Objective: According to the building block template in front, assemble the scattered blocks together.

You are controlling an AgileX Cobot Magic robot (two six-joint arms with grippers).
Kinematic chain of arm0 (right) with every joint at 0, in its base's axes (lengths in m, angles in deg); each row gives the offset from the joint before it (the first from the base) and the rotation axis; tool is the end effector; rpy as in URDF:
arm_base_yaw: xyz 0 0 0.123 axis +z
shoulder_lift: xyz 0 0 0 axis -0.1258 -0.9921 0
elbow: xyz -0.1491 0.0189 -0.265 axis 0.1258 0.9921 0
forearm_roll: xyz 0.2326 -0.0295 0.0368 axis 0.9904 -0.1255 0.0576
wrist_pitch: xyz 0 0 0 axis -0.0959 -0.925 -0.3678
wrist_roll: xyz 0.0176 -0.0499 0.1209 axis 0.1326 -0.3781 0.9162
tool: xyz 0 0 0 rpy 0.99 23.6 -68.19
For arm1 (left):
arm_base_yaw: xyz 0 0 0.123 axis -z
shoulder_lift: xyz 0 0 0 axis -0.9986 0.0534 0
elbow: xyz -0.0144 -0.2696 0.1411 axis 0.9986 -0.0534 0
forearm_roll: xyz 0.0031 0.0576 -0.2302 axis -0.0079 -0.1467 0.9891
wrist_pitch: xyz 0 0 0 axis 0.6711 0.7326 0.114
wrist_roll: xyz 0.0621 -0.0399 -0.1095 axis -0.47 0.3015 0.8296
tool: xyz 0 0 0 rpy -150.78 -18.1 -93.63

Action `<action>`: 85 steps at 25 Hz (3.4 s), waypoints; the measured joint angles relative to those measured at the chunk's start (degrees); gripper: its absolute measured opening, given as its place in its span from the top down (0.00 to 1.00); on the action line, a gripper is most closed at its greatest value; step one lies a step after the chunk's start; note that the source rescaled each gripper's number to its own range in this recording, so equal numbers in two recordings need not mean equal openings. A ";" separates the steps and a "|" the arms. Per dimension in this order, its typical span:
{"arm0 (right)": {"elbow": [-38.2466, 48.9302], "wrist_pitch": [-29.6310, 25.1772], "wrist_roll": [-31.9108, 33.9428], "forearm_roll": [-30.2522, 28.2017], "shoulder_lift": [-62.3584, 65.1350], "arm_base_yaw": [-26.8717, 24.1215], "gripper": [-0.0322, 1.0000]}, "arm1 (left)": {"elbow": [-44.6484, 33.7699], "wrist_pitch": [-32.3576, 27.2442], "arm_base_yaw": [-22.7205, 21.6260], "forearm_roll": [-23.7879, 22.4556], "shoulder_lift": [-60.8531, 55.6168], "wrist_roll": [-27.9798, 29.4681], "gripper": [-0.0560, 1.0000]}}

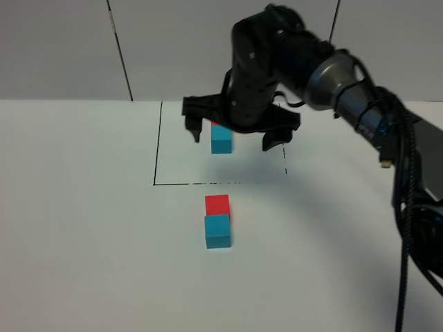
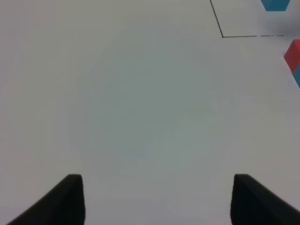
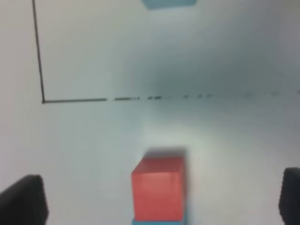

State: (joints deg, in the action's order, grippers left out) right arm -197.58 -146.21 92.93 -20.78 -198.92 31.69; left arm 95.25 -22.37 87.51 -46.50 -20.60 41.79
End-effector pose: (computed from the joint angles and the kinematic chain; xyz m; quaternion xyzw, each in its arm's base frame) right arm 0.4666 0.2143 0.2342 0.0363 0.9803 0.0930 0.1703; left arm -0.0028 -0.0088 0.2530 0.0256 0.8508 -0.0287 0.5242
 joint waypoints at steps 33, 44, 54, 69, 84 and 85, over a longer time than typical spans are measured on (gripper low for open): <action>74.11 6.34 -11.09 -2.44 65.30 -30.88 0.00 | 0.00 0.00 0.00 0.00 0.00 -0.05 0.57; 91.22 9.70 -10.52 -3.52 94.98 -28.14 0.01 | 0.00 0.00 0.00 0.00 0.00 -0.05 0.57; 92.34 6.72 -13.15 -6.33 113.64 -28.01 0.01 | 0.00 -0.06 0.00 0.00 0.00 0.00 0.57; 99.36 8.63 -13.67 -5.61 131.39 -28.01 0.01 | 0.00 0.00 0.00 0.00 0.00 0.00 0.57; 99.92 8.99 -13.93 -5.26 131.64 -28.01 0.09 | 0.00 0.00 0.00 0.00 0.00 0.00 0.57; 99.92 8.99 -13.97 -5.26 131.64 -28.01 0.09 | 0.00 0.00 0.00 0.00 0.00 0.00 0.57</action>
State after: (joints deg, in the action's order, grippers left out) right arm -97.66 -137.22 78.96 -26.04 -67.28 3.68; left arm 95.25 -22.37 87.51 -46.50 -20.60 41.80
